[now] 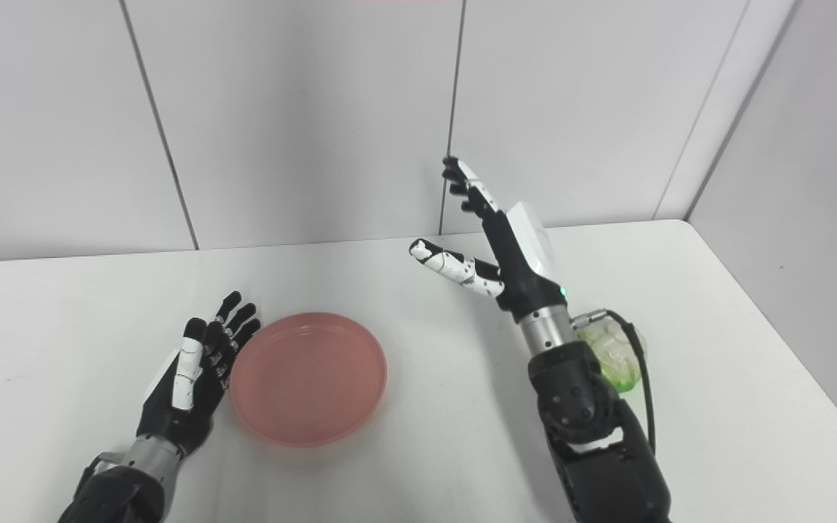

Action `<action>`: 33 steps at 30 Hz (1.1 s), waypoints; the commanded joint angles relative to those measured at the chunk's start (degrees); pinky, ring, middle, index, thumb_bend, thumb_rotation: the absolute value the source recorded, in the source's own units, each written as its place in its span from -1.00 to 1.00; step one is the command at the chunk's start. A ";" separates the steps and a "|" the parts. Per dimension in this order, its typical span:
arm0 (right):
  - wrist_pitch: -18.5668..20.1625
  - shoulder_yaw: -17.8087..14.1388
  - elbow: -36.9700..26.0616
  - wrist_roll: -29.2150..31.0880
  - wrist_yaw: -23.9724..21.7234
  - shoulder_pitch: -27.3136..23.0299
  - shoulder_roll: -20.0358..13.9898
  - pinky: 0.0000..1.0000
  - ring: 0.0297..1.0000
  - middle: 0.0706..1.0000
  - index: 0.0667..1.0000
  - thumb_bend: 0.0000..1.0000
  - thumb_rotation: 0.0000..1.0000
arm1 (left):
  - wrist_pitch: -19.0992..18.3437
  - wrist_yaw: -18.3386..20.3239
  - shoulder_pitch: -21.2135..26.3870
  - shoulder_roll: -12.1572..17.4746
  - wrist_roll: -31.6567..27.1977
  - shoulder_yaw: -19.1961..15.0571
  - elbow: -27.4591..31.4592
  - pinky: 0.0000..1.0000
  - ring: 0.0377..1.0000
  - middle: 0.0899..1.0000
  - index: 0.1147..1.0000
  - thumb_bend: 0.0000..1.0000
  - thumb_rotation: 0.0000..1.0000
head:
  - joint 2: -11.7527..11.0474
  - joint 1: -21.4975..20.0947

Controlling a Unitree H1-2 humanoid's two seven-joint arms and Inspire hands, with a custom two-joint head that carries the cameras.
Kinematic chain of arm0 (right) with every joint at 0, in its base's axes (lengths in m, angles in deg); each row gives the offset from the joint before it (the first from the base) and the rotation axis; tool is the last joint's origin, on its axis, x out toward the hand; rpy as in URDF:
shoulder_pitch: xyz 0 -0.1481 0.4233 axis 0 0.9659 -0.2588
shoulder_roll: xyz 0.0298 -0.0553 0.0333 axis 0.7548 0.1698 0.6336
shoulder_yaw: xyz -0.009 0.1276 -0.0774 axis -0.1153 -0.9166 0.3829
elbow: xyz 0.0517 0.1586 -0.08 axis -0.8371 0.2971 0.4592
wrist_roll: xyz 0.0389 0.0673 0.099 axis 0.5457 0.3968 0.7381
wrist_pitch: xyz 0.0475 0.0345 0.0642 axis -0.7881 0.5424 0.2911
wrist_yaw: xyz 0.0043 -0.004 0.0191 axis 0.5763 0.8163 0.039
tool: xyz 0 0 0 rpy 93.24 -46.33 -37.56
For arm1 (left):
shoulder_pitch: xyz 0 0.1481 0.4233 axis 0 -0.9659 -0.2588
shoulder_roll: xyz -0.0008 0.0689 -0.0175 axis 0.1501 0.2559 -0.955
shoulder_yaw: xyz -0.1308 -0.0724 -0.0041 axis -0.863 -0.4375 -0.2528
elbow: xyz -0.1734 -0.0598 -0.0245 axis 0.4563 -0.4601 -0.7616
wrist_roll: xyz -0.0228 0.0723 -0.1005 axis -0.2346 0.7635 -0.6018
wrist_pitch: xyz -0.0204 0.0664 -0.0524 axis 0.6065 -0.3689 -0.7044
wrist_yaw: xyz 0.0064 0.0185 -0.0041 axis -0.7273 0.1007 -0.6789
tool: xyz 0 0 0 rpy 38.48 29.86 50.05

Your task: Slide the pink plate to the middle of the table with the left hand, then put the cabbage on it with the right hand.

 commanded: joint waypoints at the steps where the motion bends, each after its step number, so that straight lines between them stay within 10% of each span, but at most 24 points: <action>1: 2.42 -1.38 -3.76 0.18 -1.57 -2.17 -2.23 0.64 0.80 0.86 0.91 1.00 0.46 | -2.03 0.63 -2.18 1.57 0.48 -0.60 -3.01 0.98 0.93 0.93 0.94 0.85 1.00 | 0.13 -0.32; 19: 13.00 -11.69 -9.80 -6.35 -8.78 6.42 -19.20 0.74 0.89 0.93 0.96 1.00 0.30 | -1.99 7.59 -0.57 4.28 -4.40 -4.99 -8.81 0.93 0.92 0.92 0.92 0.76 0.99 | 0.00 -7.18; 33: 19.15 -15.91 -9.30 -6.10 -10.51 13.34 -22.37 0.66 0.85 0.94 1.00 1.00 0.25 | -4.80 9.45 0.07 5.40 -8.07 -7.92 -8.54 0.89 0.87 0.88 0.88 0.81 0.88 | 0.74 -9.33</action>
